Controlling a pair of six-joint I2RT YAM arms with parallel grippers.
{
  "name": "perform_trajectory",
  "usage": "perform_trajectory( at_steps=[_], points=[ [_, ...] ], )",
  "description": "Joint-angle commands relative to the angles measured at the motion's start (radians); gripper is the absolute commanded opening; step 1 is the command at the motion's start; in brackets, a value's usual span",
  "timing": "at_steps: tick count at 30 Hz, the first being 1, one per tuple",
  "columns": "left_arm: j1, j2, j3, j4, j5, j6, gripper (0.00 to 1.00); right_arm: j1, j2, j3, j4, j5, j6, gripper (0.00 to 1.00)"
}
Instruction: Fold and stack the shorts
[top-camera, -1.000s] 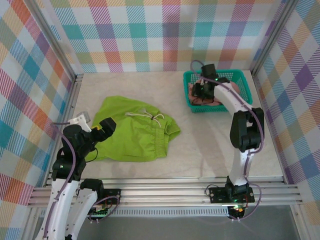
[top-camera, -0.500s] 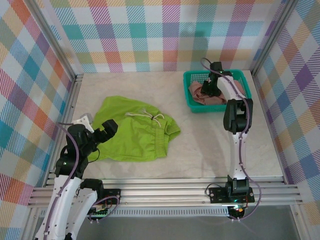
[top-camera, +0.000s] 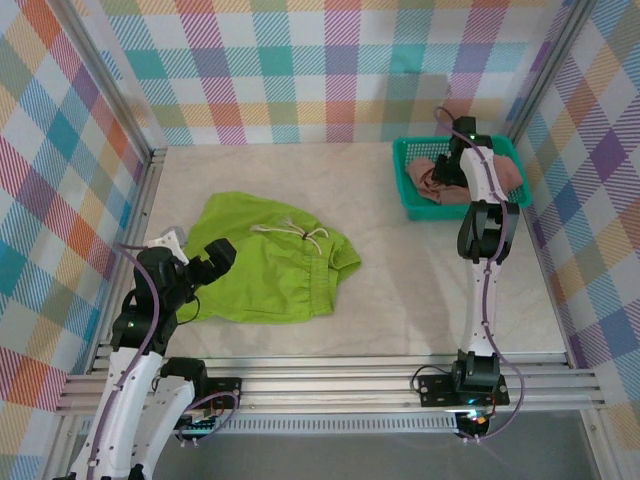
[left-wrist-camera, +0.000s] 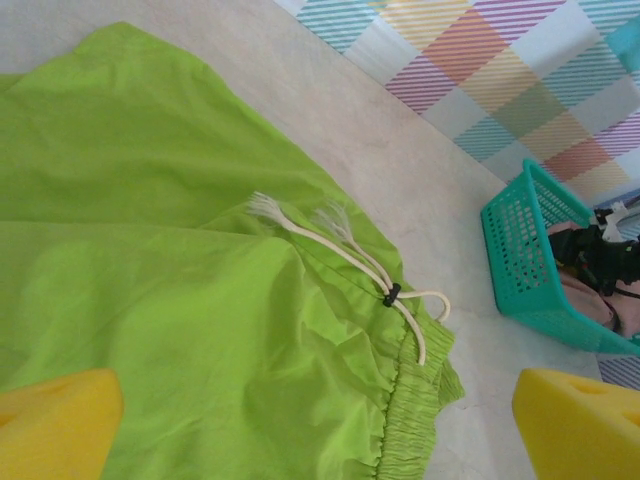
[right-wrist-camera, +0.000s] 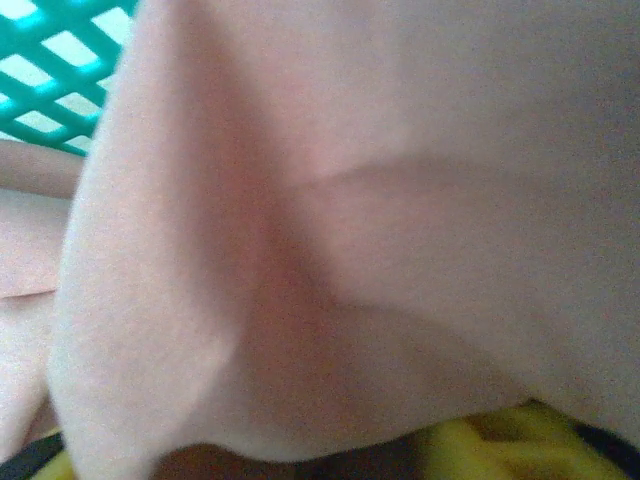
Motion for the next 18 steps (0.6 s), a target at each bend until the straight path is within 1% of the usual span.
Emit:
perform_trajectory(
  at_steps=[1,3,6,7,11,13,15,18],
  points=[
    [0.008,0.011,0.007,-0.023,-0.036,-0.006,1.0,0.015,-0.04,0.026,-0.03,-0.035,0.021,0.54],
    [0.009,0.037,0.025,-0.061,-0.08,-0.024,1.0,0.046,-0.145,-0.024,0.033,-0.041,0.012,0.65],
    [0.009,0.101,0.065,-0.155,-0.162,-0.067,1.0,0.107,-0.307,-0.128,0.123,-0.001,-0.019,0.76],
    [0.009,0.115,0.075,-0.173,-0.18,-0.078,1.0,0.128,-0.36,-0.171,0.151,0.016,-0.026,0.79],
    [0.009,0.164,0.127,-0.275,-0.308,-0.134,1.0,0.263,-0.617,-0.434,0.285,0.084,-0.028,0.81],
    [0.01,0.174,0.144,-0.307,-0.345,-0.151,1.0,0.35,-0.751,-0.587,0.355,0.124,-0.028,0.81],
    [0.012,0.187,0.153,-0.324,-0.362,-0.165,1.0,0.444,-0.879,-0.736,0.413,0.139,-0.02,0.81],
    [0.013,0.219,0.15,-0.326,-0.333,-0.17,1.0,0.59,-1.028,-0.938,0.418,0.129,0.074,0.81]
  ],
)
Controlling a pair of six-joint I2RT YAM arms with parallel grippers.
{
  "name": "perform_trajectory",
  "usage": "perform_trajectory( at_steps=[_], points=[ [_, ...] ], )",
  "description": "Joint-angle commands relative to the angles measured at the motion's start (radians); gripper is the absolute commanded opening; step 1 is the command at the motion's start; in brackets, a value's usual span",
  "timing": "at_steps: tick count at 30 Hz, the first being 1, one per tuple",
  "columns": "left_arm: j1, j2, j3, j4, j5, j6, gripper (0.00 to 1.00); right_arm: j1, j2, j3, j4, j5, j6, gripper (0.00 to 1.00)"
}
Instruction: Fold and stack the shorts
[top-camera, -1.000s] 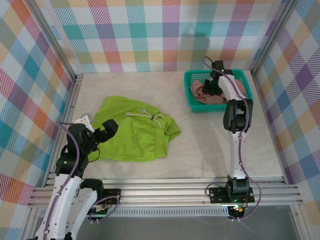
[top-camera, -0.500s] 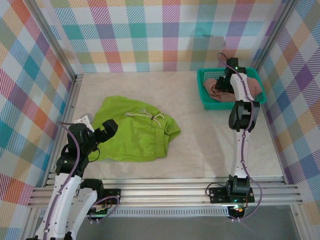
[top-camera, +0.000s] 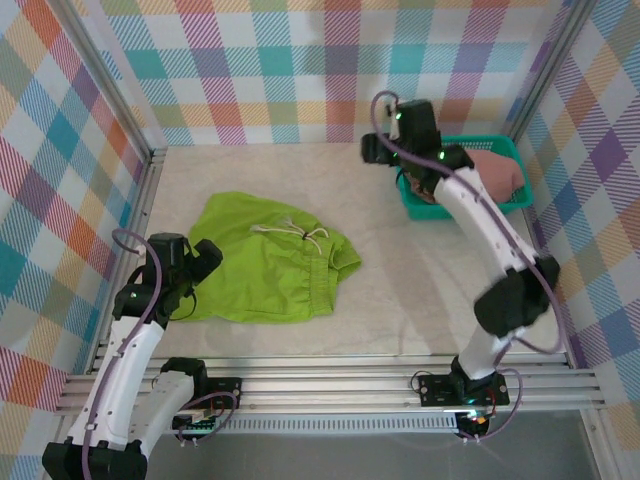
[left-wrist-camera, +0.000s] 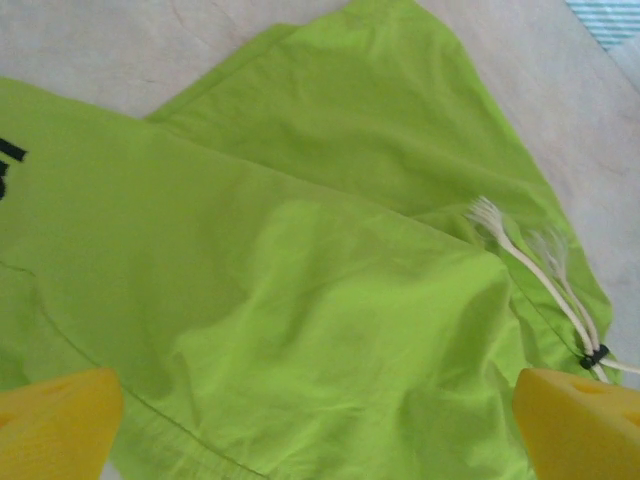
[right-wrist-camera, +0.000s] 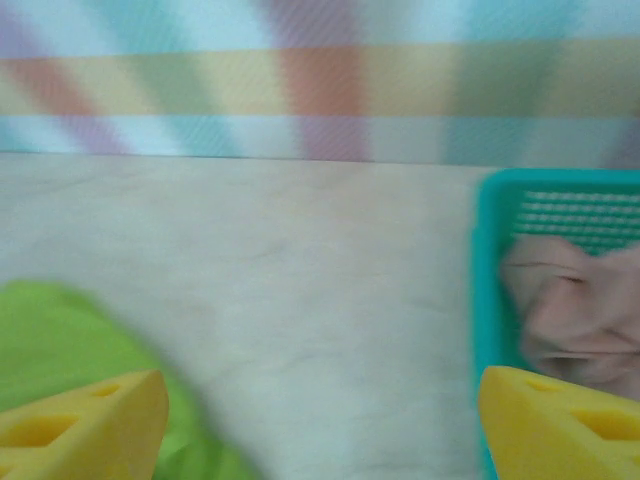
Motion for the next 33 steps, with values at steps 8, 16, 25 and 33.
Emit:
perform_trajectory(
  at_steps=[8,16,25,33],
  points=[
    [0.012,-0.044,-0.075,0.017,0.055,-0.071,1.0,0.239,-0.121,-0.619,0.191,-0.104,0.432,0.81],
    [0.012,-0.078,-0.149,0.034,0.063,-0.089,1.0,0.171,-0.137,-0.859,0.419,-0.126,0.757,0.7],
    [0.012,-0.072,-0.235,0.118,0.076,-0.108,1.0,0.144,-0.124,-1.036,0.768,-0.181,1.164,0.65],
    [0.012,-0.038,-0.29,0.174,0.073,-0.119,1.0,0.154,-0.037,-1.0,0.839,-0.265,1.285,0.62]
  ],
)
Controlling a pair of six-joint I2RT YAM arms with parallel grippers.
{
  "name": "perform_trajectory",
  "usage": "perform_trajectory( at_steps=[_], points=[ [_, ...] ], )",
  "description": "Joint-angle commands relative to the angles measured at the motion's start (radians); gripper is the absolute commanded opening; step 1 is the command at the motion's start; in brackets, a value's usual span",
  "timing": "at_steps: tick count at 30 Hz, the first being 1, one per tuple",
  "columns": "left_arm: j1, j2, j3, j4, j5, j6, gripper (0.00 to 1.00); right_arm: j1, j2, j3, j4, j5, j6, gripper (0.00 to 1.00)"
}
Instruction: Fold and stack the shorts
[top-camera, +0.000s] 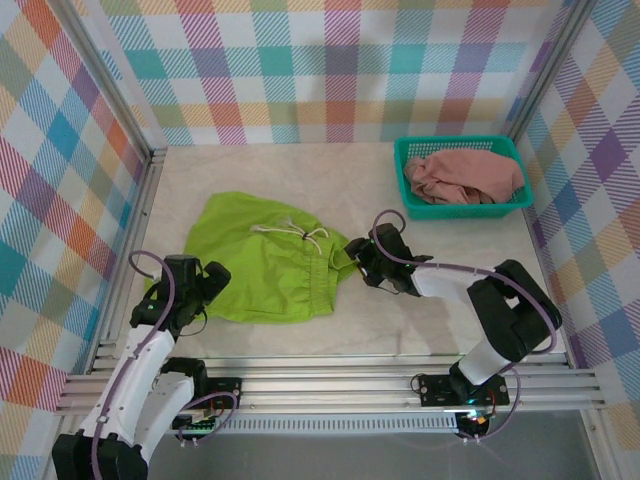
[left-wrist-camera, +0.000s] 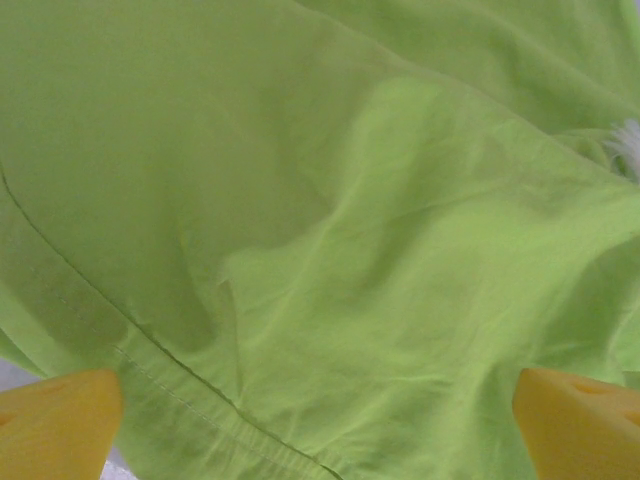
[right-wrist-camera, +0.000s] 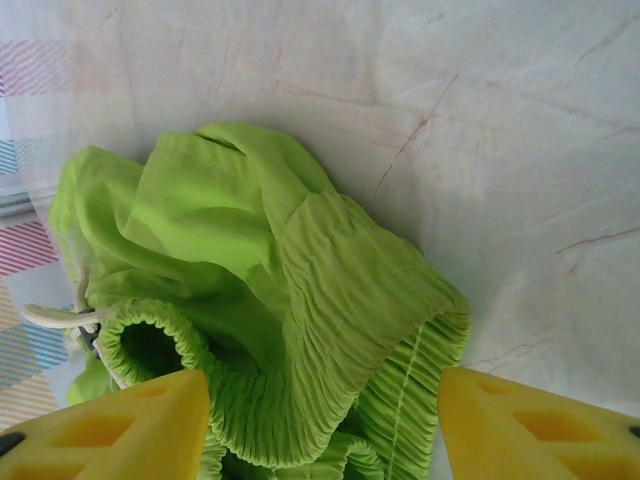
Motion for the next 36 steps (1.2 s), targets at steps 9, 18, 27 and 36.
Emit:
perform_trajectory(
  at_steps=[9,18,27,36],
  points=[
    [0.012,0.074,-0.062,0.095,0.007,-0.034,1.0,0.004,0.082,0.042,0.096,0.0,0.113,0.53],
    [0.011,0.13,-0.091,0.135,-0.002,-0.047,1.0,-0.03,0.147,0.135,0.063,0.022,0.023,0.12],
    [0.012,0.157,-0.134,0.189,-0.003,-0.047,1.0,-0.159,0.237,0.548,-0.274,-0.002,-0.407,0.0],
    [0.012,0.166,-0.12,0.241,0.059,-0.035,1.0,-0.294,0.55,1.199,-0.575,-0.096,-0.628,0.14]
  ],
)
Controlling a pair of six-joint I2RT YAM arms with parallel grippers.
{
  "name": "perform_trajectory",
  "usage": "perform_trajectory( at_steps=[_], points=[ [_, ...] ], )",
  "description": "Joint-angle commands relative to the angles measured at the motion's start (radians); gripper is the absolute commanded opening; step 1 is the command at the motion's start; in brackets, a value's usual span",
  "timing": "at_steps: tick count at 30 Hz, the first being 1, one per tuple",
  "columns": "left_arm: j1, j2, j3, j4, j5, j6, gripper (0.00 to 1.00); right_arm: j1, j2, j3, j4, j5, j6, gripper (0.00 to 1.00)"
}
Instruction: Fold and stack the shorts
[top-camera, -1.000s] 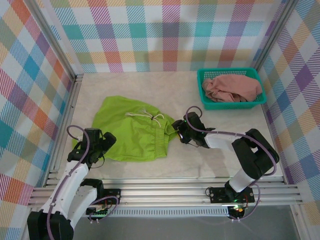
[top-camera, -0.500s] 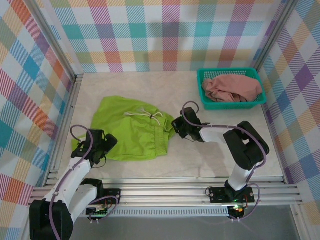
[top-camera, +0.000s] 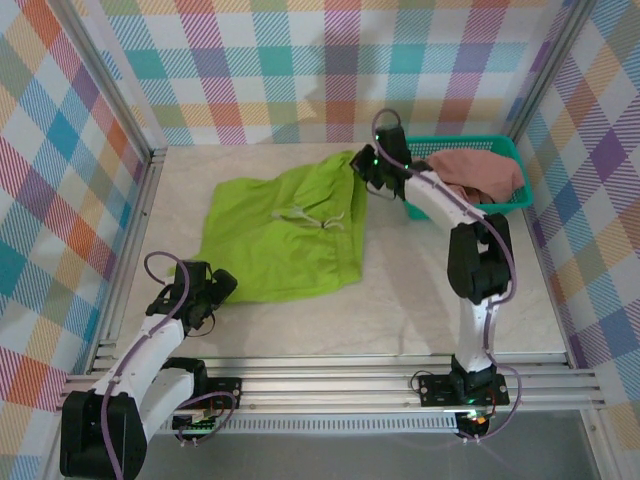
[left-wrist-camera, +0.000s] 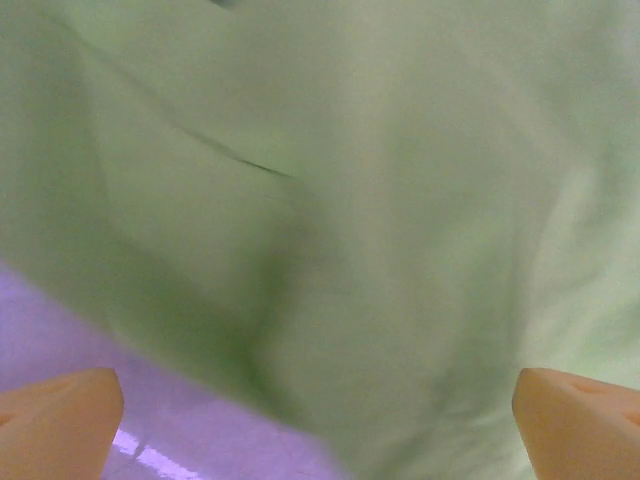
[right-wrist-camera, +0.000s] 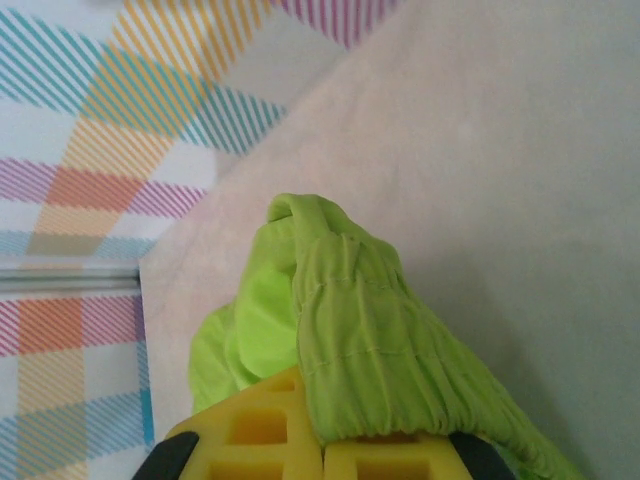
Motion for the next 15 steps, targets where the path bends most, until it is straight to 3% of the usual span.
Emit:
perform_trajectory(
  at_steps=[1,3,6,10,15],
  points=[
    [0.012,0.0,0.018,0.019,0.043,0.001,1.0,-0.042,0.12,0.219,-0.183,-0.036,-0.154,0.32],
    [0.012,-0.023,0.074,-0.017,0.054,0.021,1.0,-0.046,0.163,0.332,-0.249,-0.032,-0.198,0.46],
    [0.012,-0.073,0.17,-0.115,0.023,0.052,1.0,-0.044,0.125,0.328,-0.261,-0.052,-0.217,0.63],
    [0.012,-0.091,0.267,-0.205,-0.039,0.071,1.0,-0.021,-0.05,0.094,-0.174,-0.056,-0.234,0.65],
    [0.013,0.028,0.3,-0.16,0.034,0.086,1.0,0.019,-0.287,-0.28,-0.039,0.014,-0.284,0.65]
  ],
)
